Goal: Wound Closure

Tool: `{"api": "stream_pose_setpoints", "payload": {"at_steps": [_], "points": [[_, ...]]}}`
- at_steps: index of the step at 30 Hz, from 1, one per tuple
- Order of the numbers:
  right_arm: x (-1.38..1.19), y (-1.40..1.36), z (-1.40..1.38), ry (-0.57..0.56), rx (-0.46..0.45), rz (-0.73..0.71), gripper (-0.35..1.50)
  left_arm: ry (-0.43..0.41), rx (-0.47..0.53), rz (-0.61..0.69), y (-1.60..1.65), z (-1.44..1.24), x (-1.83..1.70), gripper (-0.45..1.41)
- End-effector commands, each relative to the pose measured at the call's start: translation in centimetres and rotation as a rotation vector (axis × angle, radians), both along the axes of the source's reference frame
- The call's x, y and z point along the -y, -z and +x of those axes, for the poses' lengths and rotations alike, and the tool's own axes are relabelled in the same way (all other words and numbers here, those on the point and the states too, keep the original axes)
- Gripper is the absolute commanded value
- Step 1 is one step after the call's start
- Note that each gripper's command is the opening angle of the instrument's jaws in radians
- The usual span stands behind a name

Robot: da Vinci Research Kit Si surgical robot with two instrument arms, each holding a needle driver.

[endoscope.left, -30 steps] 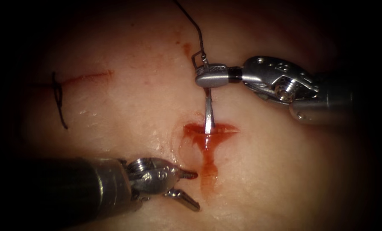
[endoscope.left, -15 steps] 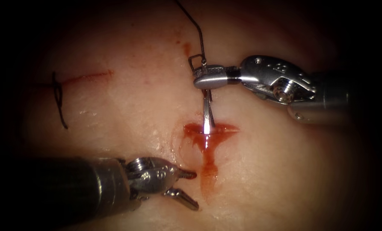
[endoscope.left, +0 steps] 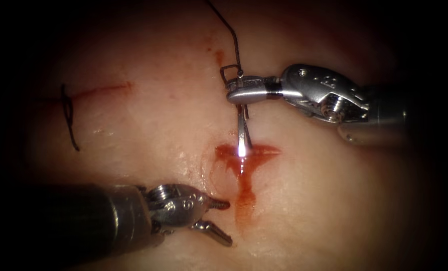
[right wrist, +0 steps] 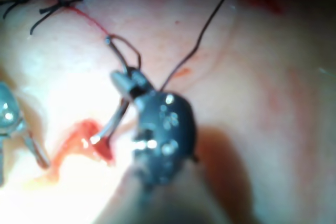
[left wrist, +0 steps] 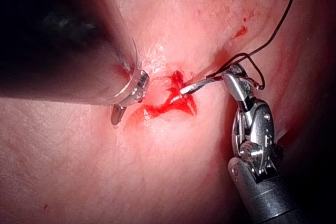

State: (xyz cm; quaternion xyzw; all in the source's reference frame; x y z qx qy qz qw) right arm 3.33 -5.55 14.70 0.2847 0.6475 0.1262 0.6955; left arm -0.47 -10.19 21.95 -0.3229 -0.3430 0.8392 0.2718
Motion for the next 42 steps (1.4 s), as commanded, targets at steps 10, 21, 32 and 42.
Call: {"api": "stream_pose_setpoints", "payload": {"at_steps": [10,21,32,42], "points": [[0.21,-0.02,0.18,0.062,-0.082,0.082,-0.35,-0.002,0.001,0.002,-0.07,-0.04,0.05,0.73],[0.31,-0.01,0.17,0.079,-0.076,0.270,-0.35,-0.003,0.003,-0.002,-0.10,-0.05,0.02,0.71],[0.35,-0.05,0.12,0.056,-0.001,0.440,-0.35,-0.008,0.005,-0.006,-0.10,-0.04,0.01,0.71],[0.39,-0.07,0.12,0.074,0.118,0.683,-0.35,-0.008,0.005,-0.007,-0.10,-0.03,0.03,0.71]]}}
